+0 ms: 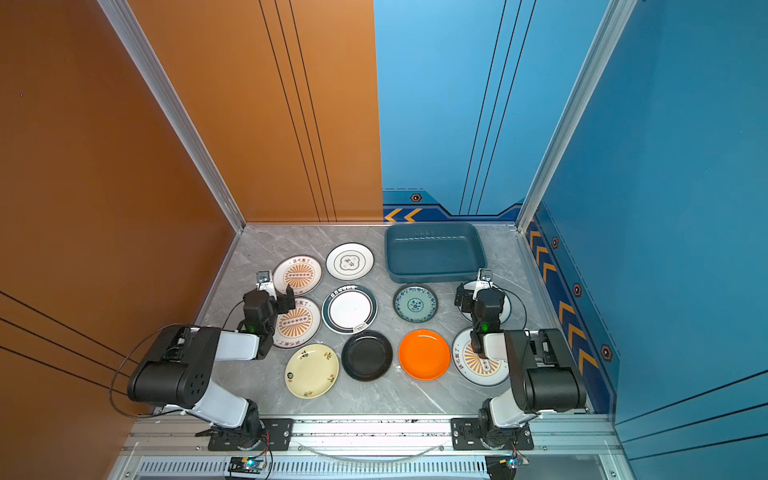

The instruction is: Place the plates into the plastic bin on the countertop

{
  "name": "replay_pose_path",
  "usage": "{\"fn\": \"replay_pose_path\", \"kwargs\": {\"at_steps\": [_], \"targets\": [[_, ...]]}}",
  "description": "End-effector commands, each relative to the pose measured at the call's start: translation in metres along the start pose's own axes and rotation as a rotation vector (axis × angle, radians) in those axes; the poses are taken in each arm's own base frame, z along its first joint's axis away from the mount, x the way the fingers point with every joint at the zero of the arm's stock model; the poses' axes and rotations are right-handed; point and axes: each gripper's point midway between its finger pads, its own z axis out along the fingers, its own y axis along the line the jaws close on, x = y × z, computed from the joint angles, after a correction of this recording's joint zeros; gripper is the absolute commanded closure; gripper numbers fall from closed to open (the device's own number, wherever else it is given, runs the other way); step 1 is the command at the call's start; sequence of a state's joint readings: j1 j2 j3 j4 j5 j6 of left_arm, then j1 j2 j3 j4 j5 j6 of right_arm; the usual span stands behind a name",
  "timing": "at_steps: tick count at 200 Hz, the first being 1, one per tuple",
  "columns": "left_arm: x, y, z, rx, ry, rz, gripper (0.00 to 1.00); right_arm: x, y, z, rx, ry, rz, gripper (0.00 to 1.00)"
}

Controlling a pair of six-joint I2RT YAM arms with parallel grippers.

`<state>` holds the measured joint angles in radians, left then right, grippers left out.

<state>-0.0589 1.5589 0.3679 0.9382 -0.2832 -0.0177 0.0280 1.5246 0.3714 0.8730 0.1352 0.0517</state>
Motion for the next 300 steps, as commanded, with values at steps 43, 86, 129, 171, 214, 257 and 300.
{"fn": "replay_pose_path", "kwargs": {"at_steps": [43,86,129,171,214,257,300], "targets": [[-0.012,-0.001,-0.011,-0.038,-0.039,0.04,0.02,-0.017,-0.01,-0.015,0.143,-0.072,-0.016,0.0],[-0.049,-0.009,-0.05,-0.065,-0.132,0.099,0.02,-0.078,-0.005,-0.047,0.176,0.002,0.043,0.0],[-0.079,0.027,-0.086,-0.172,0.004,-0.174,0.02,-0.093,-0.007,-0.08,0.117,0.055,0.342,0.0],[-0.043,0.031,-0.12,-0.169,0.254,-0.377,0.02,-0.083,0.014,-0.093,-0.107,0.135,0.475,0.0],[0.023,0.025,-0.145,-0.09,0.493,-0.634,0.02,-0.062,0.038,-0.102,-0.133,0.29,0.355,0.0],[0.064,0.011,-0.162,-0.014,0.607,-0.818,0.02,-0.056,0.063,-0.108,-0.216,0.344,0.395,0.0],[0.085,0.005,-0.161,0.018,0.679,-0.878,0.02,-0.048,0.082,-0.103,-0.23,0.393,0.371,0.0]]}}
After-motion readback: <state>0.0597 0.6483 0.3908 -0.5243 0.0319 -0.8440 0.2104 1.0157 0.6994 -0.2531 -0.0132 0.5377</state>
